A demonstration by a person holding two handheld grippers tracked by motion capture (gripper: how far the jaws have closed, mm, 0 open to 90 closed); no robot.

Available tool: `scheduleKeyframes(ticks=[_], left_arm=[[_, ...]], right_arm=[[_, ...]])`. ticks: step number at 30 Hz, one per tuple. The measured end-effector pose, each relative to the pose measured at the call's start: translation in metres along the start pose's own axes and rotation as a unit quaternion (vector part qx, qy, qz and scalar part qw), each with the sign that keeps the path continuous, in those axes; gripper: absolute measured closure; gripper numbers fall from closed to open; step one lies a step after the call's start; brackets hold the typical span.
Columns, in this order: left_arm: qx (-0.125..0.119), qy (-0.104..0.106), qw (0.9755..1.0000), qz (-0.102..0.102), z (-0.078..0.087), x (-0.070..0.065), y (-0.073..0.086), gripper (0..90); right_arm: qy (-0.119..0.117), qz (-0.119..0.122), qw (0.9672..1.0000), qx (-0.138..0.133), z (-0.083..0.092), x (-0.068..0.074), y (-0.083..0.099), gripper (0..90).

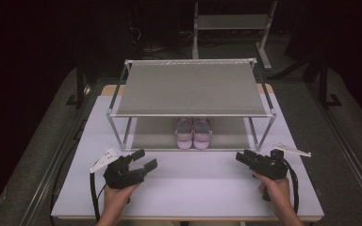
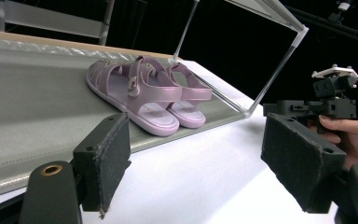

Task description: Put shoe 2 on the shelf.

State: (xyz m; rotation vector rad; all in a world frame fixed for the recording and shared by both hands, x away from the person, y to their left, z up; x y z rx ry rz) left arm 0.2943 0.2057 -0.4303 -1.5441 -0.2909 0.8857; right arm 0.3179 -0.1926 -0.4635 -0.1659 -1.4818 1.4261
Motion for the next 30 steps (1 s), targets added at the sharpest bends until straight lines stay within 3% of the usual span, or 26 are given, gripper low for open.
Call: scheduleKeyframes(ticks=[30], left_arm=[[0.000,0.003,1.0000,0.000,-0.001,-0.002,0.001,23.6]], right_arm=[[-0.013,0.018,0.9997,0.012,0.018,0.007,0.009,42.2]])
Point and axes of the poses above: each handheld gripper's, and its own axes: z roughly backward along the jaws, y roughly out of its underside, x roughly to its left, the point moved 5 cm from there along -z, roughly forward along the jaws, and after that the axes turned 8 degrees about -x, right-handed, at the moved point
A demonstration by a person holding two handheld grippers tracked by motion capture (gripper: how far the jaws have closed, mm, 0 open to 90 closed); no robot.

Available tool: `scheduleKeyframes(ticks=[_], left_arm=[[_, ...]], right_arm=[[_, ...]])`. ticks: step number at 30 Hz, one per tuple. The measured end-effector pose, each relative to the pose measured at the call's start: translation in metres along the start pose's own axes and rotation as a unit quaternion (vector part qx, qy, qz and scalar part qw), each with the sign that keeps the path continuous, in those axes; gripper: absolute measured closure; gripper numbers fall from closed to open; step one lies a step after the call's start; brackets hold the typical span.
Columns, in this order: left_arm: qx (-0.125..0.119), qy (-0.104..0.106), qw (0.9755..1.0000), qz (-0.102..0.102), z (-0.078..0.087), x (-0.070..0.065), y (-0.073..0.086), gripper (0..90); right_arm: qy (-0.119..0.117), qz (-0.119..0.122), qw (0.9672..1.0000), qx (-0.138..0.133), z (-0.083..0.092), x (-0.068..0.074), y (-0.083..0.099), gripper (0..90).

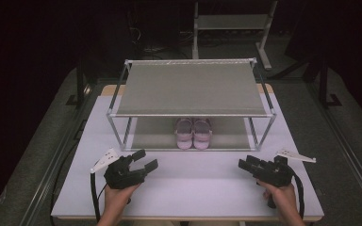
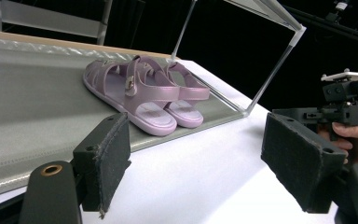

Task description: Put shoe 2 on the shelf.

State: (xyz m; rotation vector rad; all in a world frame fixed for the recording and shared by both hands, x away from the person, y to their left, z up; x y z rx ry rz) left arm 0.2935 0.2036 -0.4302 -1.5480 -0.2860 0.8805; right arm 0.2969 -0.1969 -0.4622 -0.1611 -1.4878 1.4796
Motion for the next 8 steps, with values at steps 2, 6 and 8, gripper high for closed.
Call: scheduleKeyframes(ticks=[2,6,8], left_arm=[[0.000,0.000,1.0000,0.001,-0.0001,-0.0001,0.0000,23.5],[0.002,0.002,1.0000,0.000,-0.0013,-0.0007,0.0004,23.6],[0.005,0.004,1.0000,-0.001,-0.0032,-0.0005,0.0006,23.6]], right_arm=[[-0.003,-0.001,1.0000,-0.001,0.0013,0.0011,0.0019,41.9],[-0.006,-0.006,1.0000,-0.005,0.0043,0.0018,0.0055,40.5],[-0.007,-0.005,1.0000,-0.006,0.0056,0.0016,0.0060,39.7]])
Point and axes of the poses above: each handheld gripper's, and its own axes: z roughly backward along the jaws, y roughly out of its underside, x roughly to its left, the point moved 5 cm from there along -z, roughly forward along the jaws, and after that the axes turned 8 degrees about -x, right-handed, at the moved point
